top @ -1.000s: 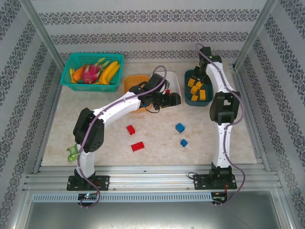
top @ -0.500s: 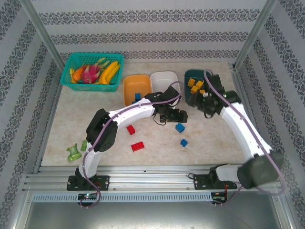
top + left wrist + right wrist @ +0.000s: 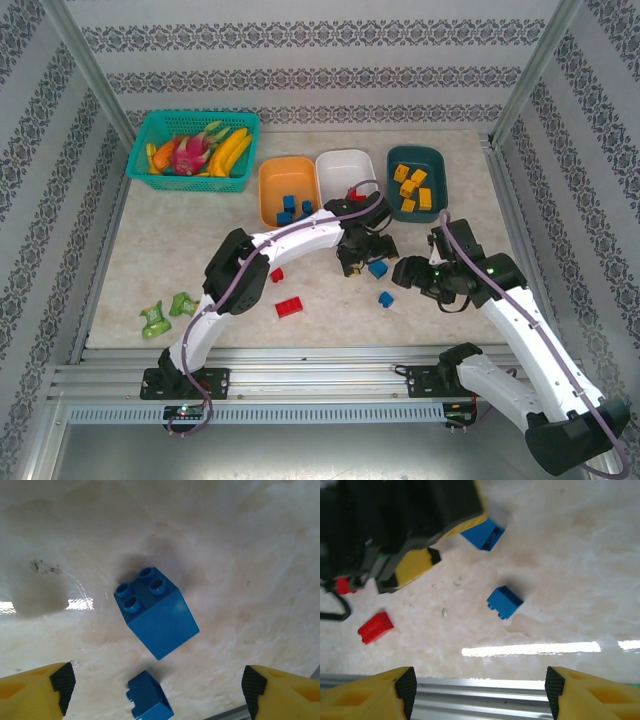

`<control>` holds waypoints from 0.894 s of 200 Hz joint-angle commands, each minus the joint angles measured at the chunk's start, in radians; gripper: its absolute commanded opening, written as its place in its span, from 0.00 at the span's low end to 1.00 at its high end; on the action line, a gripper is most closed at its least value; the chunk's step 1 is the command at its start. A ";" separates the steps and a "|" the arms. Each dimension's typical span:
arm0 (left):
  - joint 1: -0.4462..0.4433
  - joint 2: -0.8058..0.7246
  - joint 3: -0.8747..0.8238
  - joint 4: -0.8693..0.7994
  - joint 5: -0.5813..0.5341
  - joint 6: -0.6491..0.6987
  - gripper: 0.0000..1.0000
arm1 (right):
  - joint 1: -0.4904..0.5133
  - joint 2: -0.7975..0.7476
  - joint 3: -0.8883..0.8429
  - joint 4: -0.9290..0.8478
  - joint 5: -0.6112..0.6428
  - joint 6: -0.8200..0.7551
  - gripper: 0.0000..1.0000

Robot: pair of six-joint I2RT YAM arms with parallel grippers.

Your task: Sort the legos into containers by color

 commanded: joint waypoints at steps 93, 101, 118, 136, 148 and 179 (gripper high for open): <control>-0.027 0.159 0.146 -0.056 -0.084 -0.294 0.69 | 0.000 -0.103 -0.010 -0.071 -0.078 -0.070 0.71; -0.029 0.162 0.146 -0.049 -0.086 -0.297 0.66 | -0.001 -0.107 -0.013 -0.073 -0.081 -0.071 0.71; -0.029 0.173 0.154 -0.042 -0.086 -0.298 0.57 | -0.003 -0.115 -0.022 -0.074 -0.085 -0.069 0.71; -0.030 0.176 0.158 -0.047 -0.085 -0.296 0.47 | -0.007 -0.122 -0.026 -0.075 -0.088 -0.064 0.71; -0.032 0.170 0.158 -0.053 -0.091 -0.289 0.42 | -0.007 -0.128 -0.024 -0.079 -0.084 -0.063 0.71; -0.033 0.119 0.158 -0.066 -0.139 -0.247 0.32 | -0.007 -0.140 -0.010 -0.081 -0.078 -0.070 0.71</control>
